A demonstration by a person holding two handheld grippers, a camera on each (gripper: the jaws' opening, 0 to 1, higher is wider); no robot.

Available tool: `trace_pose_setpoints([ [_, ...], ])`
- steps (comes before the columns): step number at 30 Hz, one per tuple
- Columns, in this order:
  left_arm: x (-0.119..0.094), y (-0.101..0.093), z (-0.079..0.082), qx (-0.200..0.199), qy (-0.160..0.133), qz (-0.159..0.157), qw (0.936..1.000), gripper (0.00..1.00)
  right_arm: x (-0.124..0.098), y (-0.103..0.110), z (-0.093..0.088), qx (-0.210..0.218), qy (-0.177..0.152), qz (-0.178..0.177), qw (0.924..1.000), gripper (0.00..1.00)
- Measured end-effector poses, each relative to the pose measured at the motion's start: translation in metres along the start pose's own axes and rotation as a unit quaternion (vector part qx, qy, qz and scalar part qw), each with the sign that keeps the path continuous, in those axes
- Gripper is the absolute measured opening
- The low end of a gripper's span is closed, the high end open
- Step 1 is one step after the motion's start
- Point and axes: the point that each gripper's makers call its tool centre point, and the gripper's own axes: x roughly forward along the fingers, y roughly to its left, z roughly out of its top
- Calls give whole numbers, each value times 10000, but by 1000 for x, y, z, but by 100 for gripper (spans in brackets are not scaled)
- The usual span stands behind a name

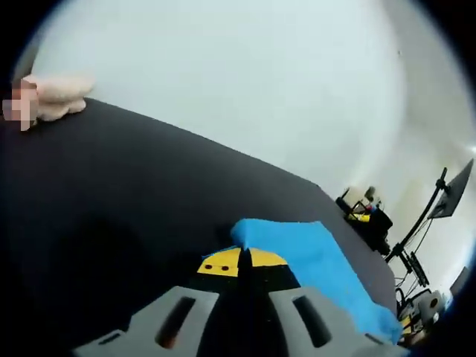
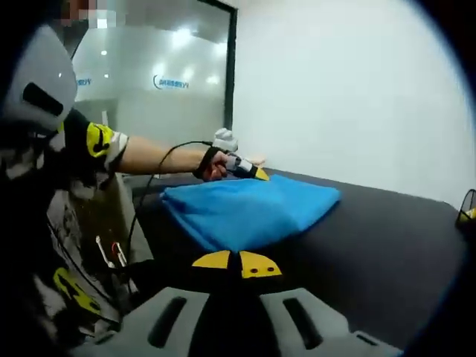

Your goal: Spread out the cloth and fold it

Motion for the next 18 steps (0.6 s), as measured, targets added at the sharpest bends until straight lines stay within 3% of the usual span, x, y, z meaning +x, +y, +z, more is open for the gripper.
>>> trace_pose_setpoints([
  [3, -2, 8, -11, 303, 132, 99, 9994, 0, 1, 5, -10, -125, 126, 4, 9998, 0],
  [4, -4, 6, -7, -80, -27, -4, 10000, 0, 2, 6, -12, -150, 158, 10, 9998, 0],
  [6, -12, 2, -5, -204, -42, -82, 9997, 2, 2, 10, -14, -192, 169, 50, 9997, 1],
  [7, -18, -4, -3, -174, -66, -162, 9997, 3, 0, 12, -8, -261, 53, 138, 9995, 2],
  [8, -34, -25, -2, -221, -209, -399, 9987, 3, -2, 15, -3, -211, -28, 324, 9992, 6],
  [9, -46, -37, -3, -357, -247, -589, 9973, 3, -7, 14, 2, 97, -84, 445, 9989, 15],
  [10, -62, -54, -11, -459, -161, -794, 9957, 3, -9, 13, 2, 230, -68, 476, 9986, 21],
  [11, -86, -73, -26, -384, 48, -1047, 9938, 3, -15, 8, 4, 670, -42, 571, 9961, 24],
  [13, -127, -101, -58, 70, 210, -1293, 9914, 4, -22, -10, 12, 1143, -166, 497, 9921, 25],
  [14, -140, -107, -71, 183, 256, -1278, 9913, 6, -24, -21, 18, 1197, -324, 392, 9915, 25],
  [15, -159, -106, -91, 385, 367, -1062, 9929, 9, -25, -35, 21, 1231, -414, 228, 9913, 26],
  [16, -171, -107, -104, 502, 374, -998, 9930, 12, -25, -40, 21, 1249, -370, 186, 9913, 26],
  [17, -186, -104, -122, 269, 449, -790, 9955, 14, -24, -44, 22, 1309, -358, 152, 9906, 27],
  [18, -191, -105, -127, 201, 446, -763, 9959, 14, -21, -44, 21, 1375, -309, 163, 9899, 29],
])
